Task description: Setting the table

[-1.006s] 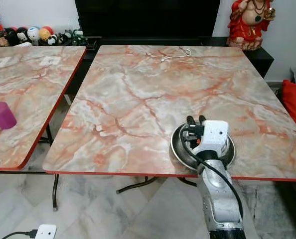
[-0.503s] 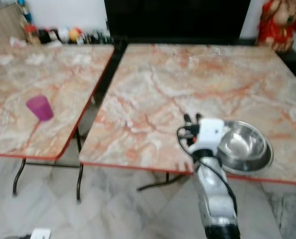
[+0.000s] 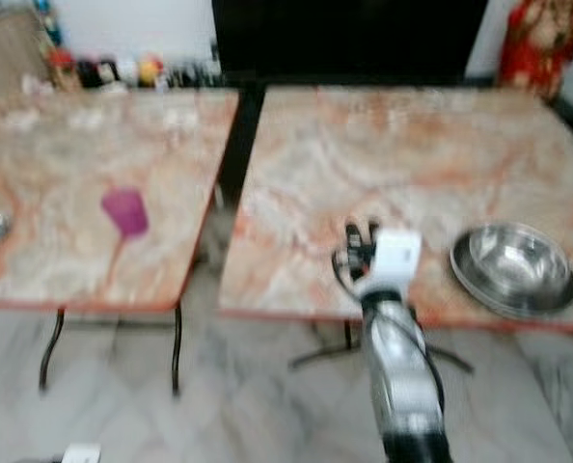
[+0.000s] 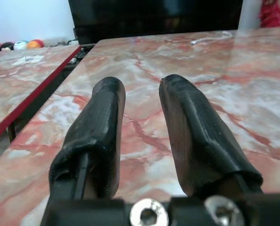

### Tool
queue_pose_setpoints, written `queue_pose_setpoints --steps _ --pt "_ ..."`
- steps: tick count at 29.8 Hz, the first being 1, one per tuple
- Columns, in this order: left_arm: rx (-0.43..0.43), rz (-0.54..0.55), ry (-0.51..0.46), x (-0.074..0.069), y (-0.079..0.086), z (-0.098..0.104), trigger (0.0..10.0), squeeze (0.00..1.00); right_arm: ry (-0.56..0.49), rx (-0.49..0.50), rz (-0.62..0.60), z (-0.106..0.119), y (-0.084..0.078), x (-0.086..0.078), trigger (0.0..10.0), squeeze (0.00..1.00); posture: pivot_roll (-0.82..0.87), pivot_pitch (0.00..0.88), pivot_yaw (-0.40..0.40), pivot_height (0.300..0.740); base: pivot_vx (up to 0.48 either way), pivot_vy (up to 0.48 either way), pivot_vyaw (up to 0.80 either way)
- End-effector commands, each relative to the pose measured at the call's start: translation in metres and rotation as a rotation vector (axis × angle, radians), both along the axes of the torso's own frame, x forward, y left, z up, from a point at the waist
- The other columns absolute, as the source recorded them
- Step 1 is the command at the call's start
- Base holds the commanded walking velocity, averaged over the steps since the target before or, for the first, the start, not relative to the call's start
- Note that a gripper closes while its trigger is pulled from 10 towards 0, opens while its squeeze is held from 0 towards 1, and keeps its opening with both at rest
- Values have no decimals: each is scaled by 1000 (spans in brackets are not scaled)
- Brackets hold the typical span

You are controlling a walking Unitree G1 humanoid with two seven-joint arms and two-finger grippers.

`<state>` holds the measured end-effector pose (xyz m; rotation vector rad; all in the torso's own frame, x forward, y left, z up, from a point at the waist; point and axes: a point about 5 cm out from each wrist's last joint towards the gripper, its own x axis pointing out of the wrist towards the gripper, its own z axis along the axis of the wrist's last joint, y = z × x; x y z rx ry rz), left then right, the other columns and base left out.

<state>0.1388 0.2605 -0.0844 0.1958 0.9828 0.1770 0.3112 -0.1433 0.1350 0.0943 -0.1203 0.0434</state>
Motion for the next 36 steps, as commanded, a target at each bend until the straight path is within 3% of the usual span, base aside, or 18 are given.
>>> queue_pose_setpoints --steps 1,8,30,36 --pt "16 2 31 -8 4 -2 10000 0 -21 6 29 5 12 2 10000 0 -77 0 0 740 0 405 0" --pt "8 -9 30 -7 -6 -5 10000 0 -23 6 51 4 18 2 10000 0 -76 0 -3 740 0 411 0" --pt "10 4 2 -3 -8 -3 10000 0 -20 8 28 5 16 5 10000 0 -76 0 -10 740 0 398 0" --pt "22 5 -10 -2 -6 -2 10000 0 -17 11 28 4 17 5 10000 0 -65 2 -12 740 0 0 0"
